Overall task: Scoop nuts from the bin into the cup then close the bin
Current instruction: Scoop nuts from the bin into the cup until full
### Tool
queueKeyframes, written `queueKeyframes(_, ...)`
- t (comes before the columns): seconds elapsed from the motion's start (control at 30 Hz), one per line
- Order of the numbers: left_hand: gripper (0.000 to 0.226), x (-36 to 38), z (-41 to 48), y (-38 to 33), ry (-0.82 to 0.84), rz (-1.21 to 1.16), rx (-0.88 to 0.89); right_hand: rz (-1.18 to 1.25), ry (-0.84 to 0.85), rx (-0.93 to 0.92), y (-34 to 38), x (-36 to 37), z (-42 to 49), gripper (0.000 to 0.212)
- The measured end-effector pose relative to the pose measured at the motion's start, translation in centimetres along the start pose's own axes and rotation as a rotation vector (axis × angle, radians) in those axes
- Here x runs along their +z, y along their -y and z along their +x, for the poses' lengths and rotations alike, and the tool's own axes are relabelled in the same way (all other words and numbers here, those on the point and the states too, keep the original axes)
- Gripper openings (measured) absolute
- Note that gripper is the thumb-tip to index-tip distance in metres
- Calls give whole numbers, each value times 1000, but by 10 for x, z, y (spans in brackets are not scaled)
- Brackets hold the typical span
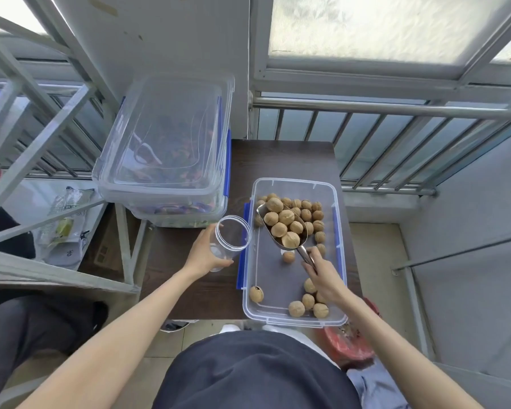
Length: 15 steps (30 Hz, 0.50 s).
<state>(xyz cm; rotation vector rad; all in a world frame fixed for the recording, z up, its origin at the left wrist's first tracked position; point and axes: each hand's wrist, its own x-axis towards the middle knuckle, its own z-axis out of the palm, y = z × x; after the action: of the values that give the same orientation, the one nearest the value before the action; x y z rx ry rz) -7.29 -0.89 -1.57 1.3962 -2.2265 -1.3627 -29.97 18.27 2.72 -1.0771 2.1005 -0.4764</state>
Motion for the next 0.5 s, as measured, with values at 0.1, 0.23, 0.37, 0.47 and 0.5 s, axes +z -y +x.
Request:
queueKeyframes(0.1,92,0,2,-3,0,23,6,-78,54,-76,3,-27,-15,8)
queueKeyframes(0.23,94,2,2,-11,-1,39,34,-285,159,-155,20,-58,-25,19)
queueKeyframes(0.37,86,0,0,-22,-9,88,104,-496,251,-183,54,-75,-24,21)
queueKeyframes(0.47,87,-4,-3,-27,6,164,153,-645,238,-230,85,-83,-24,23)
queueKeyframes(0.5,87,-4,-5,-28,5,169,169,-698,226,-243,94,-85,-24,25)
